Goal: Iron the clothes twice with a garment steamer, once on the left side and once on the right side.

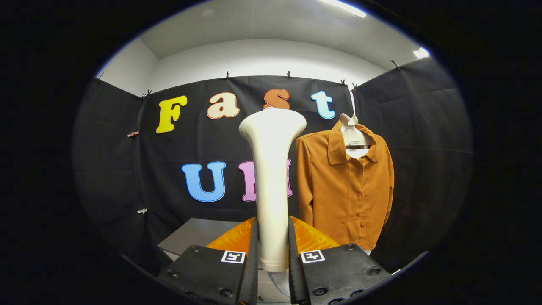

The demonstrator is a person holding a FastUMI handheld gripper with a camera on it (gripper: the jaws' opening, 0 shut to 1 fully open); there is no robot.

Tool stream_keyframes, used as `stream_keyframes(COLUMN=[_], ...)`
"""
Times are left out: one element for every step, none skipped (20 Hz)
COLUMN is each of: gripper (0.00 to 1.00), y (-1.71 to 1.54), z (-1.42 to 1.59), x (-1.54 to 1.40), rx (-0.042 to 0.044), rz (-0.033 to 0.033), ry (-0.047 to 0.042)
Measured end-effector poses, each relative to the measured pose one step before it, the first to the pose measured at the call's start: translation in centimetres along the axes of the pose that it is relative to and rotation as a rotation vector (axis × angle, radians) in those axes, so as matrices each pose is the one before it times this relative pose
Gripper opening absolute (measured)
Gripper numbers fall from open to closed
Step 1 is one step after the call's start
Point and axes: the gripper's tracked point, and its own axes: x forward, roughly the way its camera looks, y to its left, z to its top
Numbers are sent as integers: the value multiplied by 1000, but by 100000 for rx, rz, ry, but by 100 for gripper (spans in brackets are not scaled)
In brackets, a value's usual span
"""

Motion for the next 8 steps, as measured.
stream_keyframes(gripper=[33,33,33,33,33,33,33,33], y=[-87,-52,-68,-75,-107,-78,-63,-70], z=[-26,74,25,6,18,3,29,42], x=[-16,-35,-57,-18,14,-19,24,-45], rx=[72,114,82,79,204,78,114,55], rz=[-75,97,11,21,-42,-40,-33,73], ry=[103,-63,36,70,-53,15,-29,-19])
